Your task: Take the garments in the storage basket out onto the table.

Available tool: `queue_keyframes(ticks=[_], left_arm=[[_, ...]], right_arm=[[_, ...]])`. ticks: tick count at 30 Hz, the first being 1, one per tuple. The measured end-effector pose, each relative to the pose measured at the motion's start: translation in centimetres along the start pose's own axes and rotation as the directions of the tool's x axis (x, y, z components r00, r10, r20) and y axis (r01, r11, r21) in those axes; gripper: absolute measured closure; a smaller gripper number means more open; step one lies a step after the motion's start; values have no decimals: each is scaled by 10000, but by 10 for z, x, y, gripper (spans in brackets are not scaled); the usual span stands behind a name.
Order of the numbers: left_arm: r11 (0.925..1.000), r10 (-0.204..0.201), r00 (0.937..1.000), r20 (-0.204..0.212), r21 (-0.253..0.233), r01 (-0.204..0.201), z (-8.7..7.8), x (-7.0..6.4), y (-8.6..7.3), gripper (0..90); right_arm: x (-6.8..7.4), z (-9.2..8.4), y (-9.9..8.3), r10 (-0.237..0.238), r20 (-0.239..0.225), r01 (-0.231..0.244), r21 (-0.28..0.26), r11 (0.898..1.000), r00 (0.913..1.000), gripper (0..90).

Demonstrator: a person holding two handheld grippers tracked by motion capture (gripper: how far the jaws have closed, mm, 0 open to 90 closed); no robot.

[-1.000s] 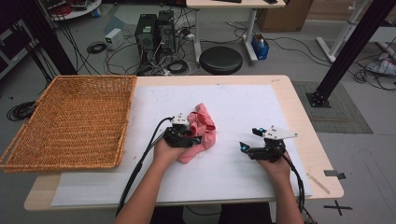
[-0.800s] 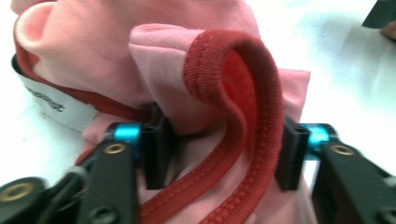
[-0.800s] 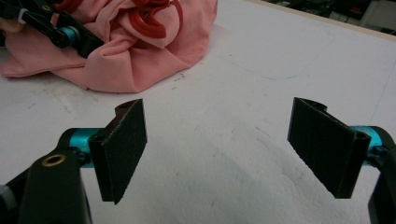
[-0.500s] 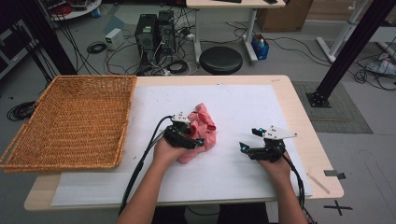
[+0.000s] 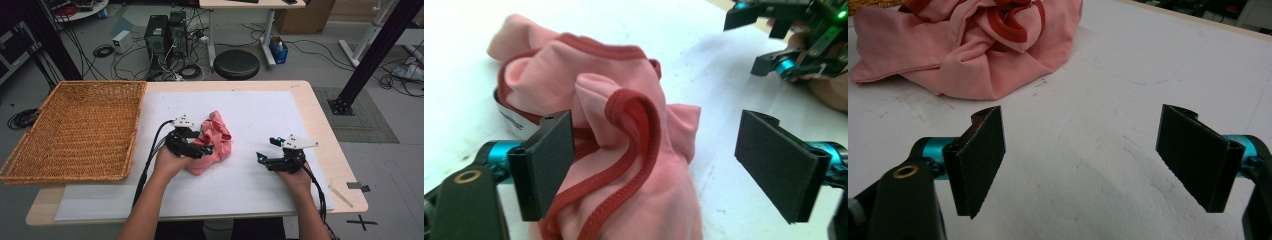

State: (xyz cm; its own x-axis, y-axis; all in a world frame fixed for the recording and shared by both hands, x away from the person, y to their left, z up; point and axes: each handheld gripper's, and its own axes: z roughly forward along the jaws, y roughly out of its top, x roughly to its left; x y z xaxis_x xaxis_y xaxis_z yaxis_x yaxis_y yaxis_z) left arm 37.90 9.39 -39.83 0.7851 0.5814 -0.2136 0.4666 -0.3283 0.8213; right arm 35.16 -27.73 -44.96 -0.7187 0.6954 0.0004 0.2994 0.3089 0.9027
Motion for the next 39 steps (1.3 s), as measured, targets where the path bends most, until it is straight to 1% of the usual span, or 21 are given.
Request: queue_keyframes(ticks=[1,4,5,6,10,12,15,17,19,23,24,25,27,29,30,32,34,35,37,38,39], left_arm=[[9996,-19,10000,-75,-266,17,-7,-3,2,150],[9978,-65,10000,-9,-663,65,-18,-7,5,143],[9978,-65,10000,-9,-663,65,-18,-7,5,134],[9965,-38,10000,-2,-830,37,-24,-8,6,118],[9949,-35,10000,-90,-1013,26,-34,-10,7,93],[9948,13,9996,-275,-1021,-41,-39,-10,7,90],[9930,-17,9995,-330,-1183,-22,-49,-11,7,73],[9908,-25,9993,-379,-1357,-26,-56,-12,7,70],[9886,66,9989,-468,-1497,-136,-64,-12,7,69],[9814,185,9960,-871,-1888,-347,-74,-11,5,69],[9809,170,9947,-1016,-1912,-363,-76,-11,5,69],[9805,127,9939,-1097,-1937,-339,-77,-10,4,69],[9803,67,9935,-1139,-1955,-290,-76,-9,2,70],[9808,22,9927,-1205,-1935,-257,-76,-7,0,70],[9805,-22,9929,-1190,-1954,-212,-75,-6,-1,70],[9814,-132,9930,-1175,-1919,-97,-74,-4,-3,70],[9829,-165,9936,-1121,-1839,-44,-72,-3,-5,69],[9834,-164,9947,-1011,-1814,-22,-71,-2,-6,69],[9834,-164,9947,-1011,-1814,-22,-71,-2,-6,70],[9844,-93,9964,-845,-1757,-58,-69,-2,-8,69],[9846,-46,9962,-873,-1747,-107,-69,-2,-8,70]], right_arm=[[0,0,0,20,-10,-20,-22,10000,10000,190],[-1,0,0,54,-16,-54,-16,10000,10000,190],[-1,0,0,54,-16,-54,-16,10000,10000,190],[0,0,0,23,3,-23,-33,10000,10000,190],[0,0,0,-16,10,16,-52,10000,10000,190],[0,-1,0,-17,24,17,-80,10000,10000,190],[0,-1,0,39,30,-39,-61,10000,10000,190],[0,-1,0,-39,30,39,-88,10000,10000,190],[1,-1,0,-65,61,66,-106,9999,10000,190],[0,0,0,-17,1,17,-67,10000,10000,189],[0,-1,0,77,-5,-77,-44,10000,10000,189],[0,-1,0,57,30,-57,-96,9999,10000,189],[1,-1,0,-20,113,21,-73,10000,9999,190],[0,-1,0,62,137,-61,-83,9999,9999,190],[0,-1,0,79,151,-78,-116,9999,9999,190],[-1,-1,0,305,240,-303,-118,9995,9992,189],[-4,-1,1,513,262,-513,-36,9987,9983,189],[-5,-1,2,601,312,-603,56,9982,9977,189],[-5,-1,4,710,313,-715,147,9973,9970,189],[-4,-4,9,739,320,-741,59,9972,9968,189],[-3,-6,13,692,350,-691,-62,9976,9970,189]])
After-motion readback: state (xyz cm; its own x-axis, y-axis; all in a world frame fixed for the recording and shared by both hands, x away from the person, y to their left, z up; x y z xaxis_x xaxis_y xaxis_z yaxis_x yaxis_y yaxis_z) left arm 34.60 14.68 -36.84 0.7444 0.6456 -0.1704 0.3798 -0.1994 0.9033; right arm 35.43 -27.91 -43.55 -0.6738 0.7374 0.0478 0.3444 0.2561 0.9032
